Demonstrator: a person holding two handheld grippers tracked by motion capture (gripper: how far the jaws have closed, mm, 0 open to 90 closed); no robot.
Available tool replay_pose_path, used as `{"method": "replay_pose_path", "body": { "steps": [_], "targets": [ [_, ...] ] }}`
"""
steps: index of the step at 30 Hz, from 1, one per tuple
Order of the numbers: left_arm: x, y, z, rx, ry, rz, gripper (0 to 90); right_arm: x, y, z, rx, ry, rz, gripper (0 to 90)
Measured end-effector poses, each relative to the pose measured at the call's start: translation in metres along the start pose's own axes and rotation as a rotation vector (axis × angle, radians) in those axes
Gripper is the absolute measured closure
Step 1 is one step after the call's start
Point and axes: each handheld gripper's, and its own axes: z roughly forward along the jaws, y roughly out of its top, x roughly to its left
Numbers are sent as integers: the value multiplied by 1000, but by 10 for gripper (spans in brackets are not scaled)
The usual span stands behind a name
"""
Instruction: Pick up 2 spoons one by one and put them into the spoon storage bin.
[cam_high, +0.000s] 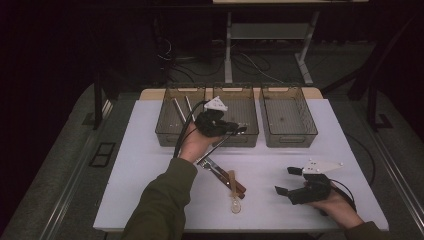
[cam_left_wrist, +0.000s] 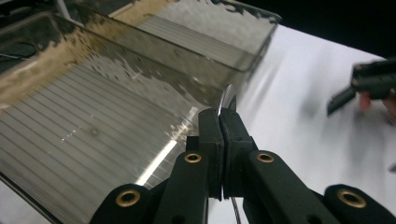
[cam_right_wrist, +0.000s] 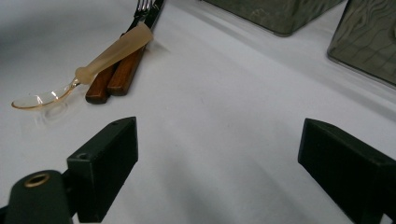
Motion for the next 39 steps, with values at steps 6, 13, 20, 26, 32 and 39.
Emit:
{"method": "replay_pose_path", "body": {
  "steps": [6,13,20,26,32,39],
  "targets": [
    [16,19,4,-5,34,2,884,2,1,1,3,-2,-6,119],
    [35,36,7,-40,71,-31,884,1,0,0,3,-12,-7,119],
    [47,55,21,-55,109,-31,883,3,1,-1,-6,-6,-17,119],
    [59,60,45,-20,140,-21,883,3,2,-2,-9,-4,-23,119],
    [71,53,63,-5,152,-53,883,4,2,-2,-11,-1,-27,119],
    [76,50,73,-21,175,-62,878,3,2,-2,-10,-3,-22,119]
  ]
}}
